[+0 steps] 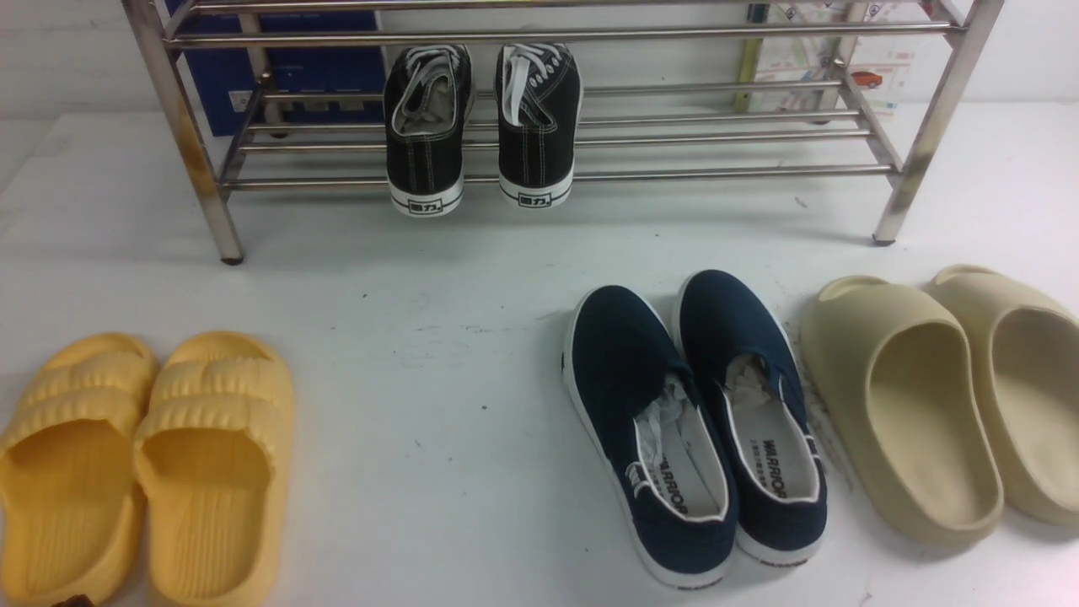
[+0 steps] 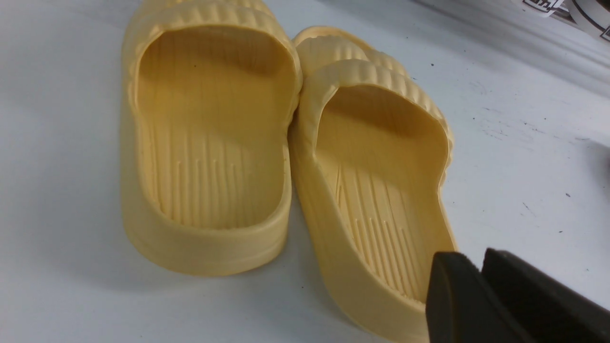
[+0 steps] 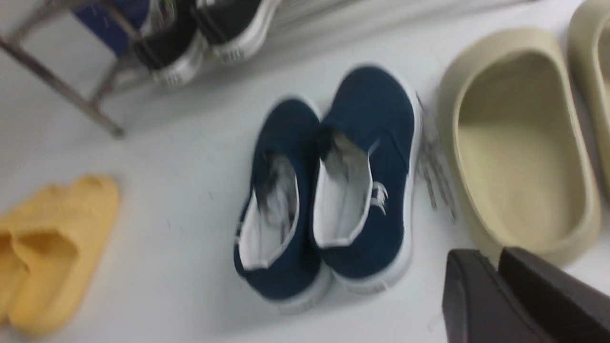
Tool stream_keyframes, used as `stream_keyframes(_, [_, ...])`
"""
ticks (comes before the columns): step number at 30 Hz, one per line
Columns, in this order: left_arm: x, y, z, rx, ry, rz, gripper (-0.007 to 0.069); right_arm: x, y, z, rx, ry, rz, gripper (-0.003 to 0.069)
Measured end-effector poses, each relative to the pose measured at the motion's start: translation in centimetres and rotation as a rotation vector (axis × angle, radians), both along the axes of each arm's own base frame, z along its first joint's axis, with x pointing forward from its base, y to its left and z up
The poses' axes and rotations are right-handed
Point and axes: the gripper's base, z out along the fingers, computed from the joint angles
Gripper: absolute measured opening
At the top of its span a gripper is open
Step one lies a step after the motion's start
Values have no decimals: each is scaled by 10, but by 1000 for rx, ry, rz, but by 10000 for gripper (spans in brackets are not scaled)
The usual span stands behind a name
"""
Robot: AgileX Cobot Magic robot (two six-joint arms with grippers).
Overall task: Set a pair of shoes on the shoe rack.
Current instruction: Use the right arm to grab the shoe closest to it
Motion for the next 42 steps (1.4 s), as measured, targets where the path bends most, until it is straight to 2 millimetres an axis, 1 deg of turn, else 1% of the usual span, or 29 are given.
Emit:
stream_keyframes(1, [0,0,0,0,0,0,92,6,0,8,-46,61,27,94])
stream_keyframes(2, [0,0,0,0,0,0,94,23,-1,22,-128,196,71,78])
stream_keyframes(4, [0,0,0,0,0,0,96,38,-3,30,-183,285,94,69])
stream_keyframes(7, [0,0,0,-1,0,0,99,72,4,31,-227,408,156,55])
stream_keyframes(8, [0,0,0,-1,0,0,99,74,6,29,-228,417,163,55])
stream_keyframes(10, [0,0,0,-1,0,0,102,94,23,27,-234,456,232,52])
stream_keyframes(11, [0,0,0,-2,0,0,103,105,38,26,-244,468,279,52])
stream_keyframes(12, [0,0,0,-2,0,0,104,107,41,27,-246,464,286,52])
stream_keyframes(13, [0,0,0,-2,0,0,106,115,60,25,-268,467,346,60])
stream_keyframes(15, [0,0,0,-2,0,0,109,123,92,22,-312,462,438,86])
stream_keyframes(16, [0,0,0,-2,0,0,110,124,98,21,-323,460,450,95])
stream_keyframes(18, [0,0,0,-2,0,0,112,131,141,15,-375,431,531,180])
stream_keyframes(19, [0,0,0,-2,0,0,112,131,144,13,-381,434,536,189])
stream_keyframes(20, [0,0,0,-2,0,0,113,135,167,4,-413,423,567,265])
stream_keyframes(21, [0,0,0,-2,0,0,115,137,178,0,-426,417,578,308])
stream_keyframes(22, [0,0,0,-2,0,0,117,143,196,-13,-460,419,587,395])
stream_keyframes(23, [0,0,0,-2,0,0,118,144,198,-14,-464,419,587,407])
stream_keyframes(26, [0,0,0,-2,0,0,124,161,220,-45,-509,431,566,555])
stream_keyframes(28, [0,0,0,-2,0,0,125,169,226,-62,-529,449,549,586])
stream_keyframes(29, [0,0,0,-2,0,0,126,169,226,-64,-531,452,547,587])
stream_keyframes(31, [0,0,0,-2,0,0,127,175,232,-86,-559,485,541,561])
stream_keyframes(32, [0,0,0,-2,0,0,127,176,232,-88,-560,487,541,556])
stream_keyframes(33, [0,0,0,-2,0,0,129,177,234,-94,-565,500,541,520])
stream_keyframes(34, [0,0,0,-2,0,0,131,177,235,-99,-565,512,539,482])
stream_keyframes(35, [0,0,0,-2,0,0,134,178,236,-103,-559,527,537,418])
stream_keyframes(37, [0,0,0,-2,0,0,134,178,237,-106,-554,540,536,336])
stream_keyframes(39, [0,0,0,-2,0,0,138,178,237,-107,-554,543,536,214])
stream_keyframes(41, [0,0,0,-2,0,0,141,179,237,-107,-551,542,531,116])
stream_keyframes(42, [0,0,0,-2,0,0,142,179,237,-107,-549,543,530,106])
